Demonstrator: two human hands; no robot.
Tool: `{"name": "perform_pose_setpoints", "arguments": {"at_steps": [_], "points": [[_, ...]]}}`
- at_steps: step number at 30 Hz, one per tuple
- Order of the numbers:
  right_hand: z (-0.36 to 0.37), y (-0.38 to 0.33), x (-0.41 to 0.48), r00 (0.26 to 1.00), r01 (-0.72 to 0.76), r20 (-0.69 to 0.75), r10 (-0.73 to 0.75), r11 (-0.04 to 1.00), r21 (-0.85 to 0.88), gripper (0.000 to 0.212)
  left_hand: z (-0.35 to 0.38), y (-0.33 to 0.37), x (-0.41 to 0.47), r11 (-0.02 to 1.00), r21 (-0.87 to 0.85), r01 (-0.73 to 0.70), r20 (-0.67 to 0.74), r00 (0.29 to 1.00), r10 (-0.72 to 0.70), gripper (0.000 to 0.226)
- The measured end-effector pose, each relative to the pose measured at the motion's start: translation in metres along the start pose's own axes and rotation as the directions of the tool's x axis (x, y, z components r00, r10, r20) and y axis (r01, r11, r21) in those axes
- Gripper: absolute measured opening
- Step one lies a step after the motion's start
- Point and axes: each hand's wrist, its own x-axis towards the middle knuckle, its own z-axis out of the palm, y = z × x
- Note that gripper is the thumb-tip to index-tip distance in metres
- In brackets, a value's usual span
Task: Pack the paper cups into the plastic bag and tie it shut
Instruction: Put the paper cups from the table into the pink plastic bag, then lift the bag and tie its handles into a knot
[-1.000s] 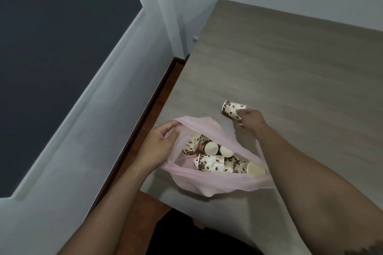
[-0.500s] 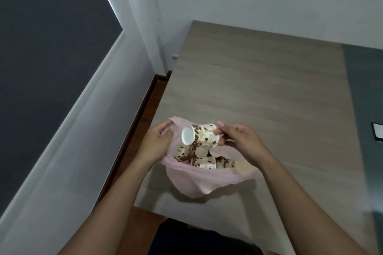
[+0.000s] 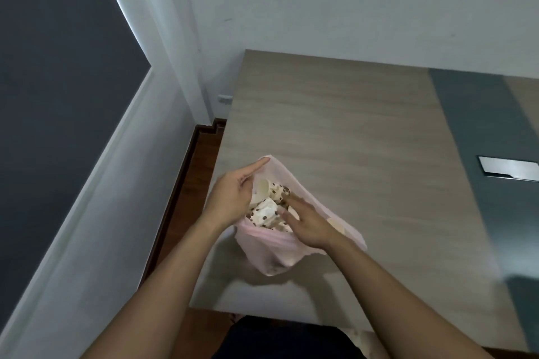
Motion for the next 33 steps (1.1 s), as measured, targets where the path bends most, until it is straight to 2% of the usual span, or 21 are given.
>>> {"name": "perform_pose_setpoints", "arguments": {"at_steps": [2,4,6,8,11,13,17,20,23,25,28,31,33], "points": [[-0.016,0.011,0.008,0.972,-0.233,-0.067,0.227,0.969,-0.086,0.065,-0.012,-0.001,-0.002,0.999,0.008,-0.046,-0.047,0.998,0.046,0.07],[-0.036,0.024,0.009,0.916,-0.399,-0.132,0.379,0.893,-0.207,0.071,-0.027,-0.001,-0.004,0.993,0.048,-0.112,-0.133,0.984,0.117,0.073],[-0.058,0.034,0.008,0.898,-0.44,-0.156,0.412,0.82,-0.366,0.075,-0.042,0.0,-0.002,0.982,0.113,-0.151,-0.228,0.958,0.174,0.073],[-0.073,0.039,0.005,0.9,-0.43,-0.17,0.402,0.753,-0.497,0.076,-0.052,0.003,0.0,0.979,0.161,-0.121,-0.294,0.942,0.165,0.07],[-0.09,0.038,0.0,0.905,-0.418,-0.209,0.371,0.68,-0.602,0.082,-0.055,0.002,0.012,0.987,0.152,-0.045,-0.35,0.932,0.096,0.064],[-0.102,0.031,-0.007,0.885,-0.461,-0.271,0.378,0.63,-0.625,0.089,-0.058,0.002,0.026,0.997,0.075,0.035,-0.357,0.934,-0.006,0.062],[-0.127,0.019,-0.023,0.858,-0.51,-0.341,0.384,0.567,-0.646,0.101,-0.069,0.005,0.05,0.968,-0.089,0.236,-0.243,0.937,-0.251,0.058],[-0.142,0.019,-0.032,0.868,-0.496,-0.377,0.323,0.546,-0.675,0.11,-0.067,0.004,0.064,0.93,-0.19,0.316,-0.17,0.922,-0.348,0.056],[-0.156,0.028,-0.035,0.878,-0.475,-0.403,0.259,0.57,-0.67,0.11,-0.058,0.008,0.073,0.807,-0.475,0.352,-0.057,0.902,-0.427,0.036],[-0.163,0.041,-0.035,0.903,-0.421,-0.377,0.206,0.603,-0.678,0.108,-0.053,0.015,0.074,0.725,-0.579,0.372,-0.023,0.882,-0.471,0.039],[-0.171,0.06,-0.04,0.943,-0.324,-0.298,0.146,0.603,-0.729,0.094,-0.048,0.022,0.08,0.671,-0.627,0.397,-0.009,0.857,-0.516,0.037],[-0.177,0.077,-0.045,0.96,-0.274,-0.253,0.122,0.609,-0.744,0.062,-0.054,0.021,0.084,0.683,-0.606,0.408,0.083,0.886,-0.456,0.062],[-0.183,0.088,-0.047,0.956,-0.281,-0.271,0.115,0.633,-0.722,0.047,-0.057,0.021,0.079,0.74,-0.558,0.376,0.146,0.922,-0.359,0.081]]}}
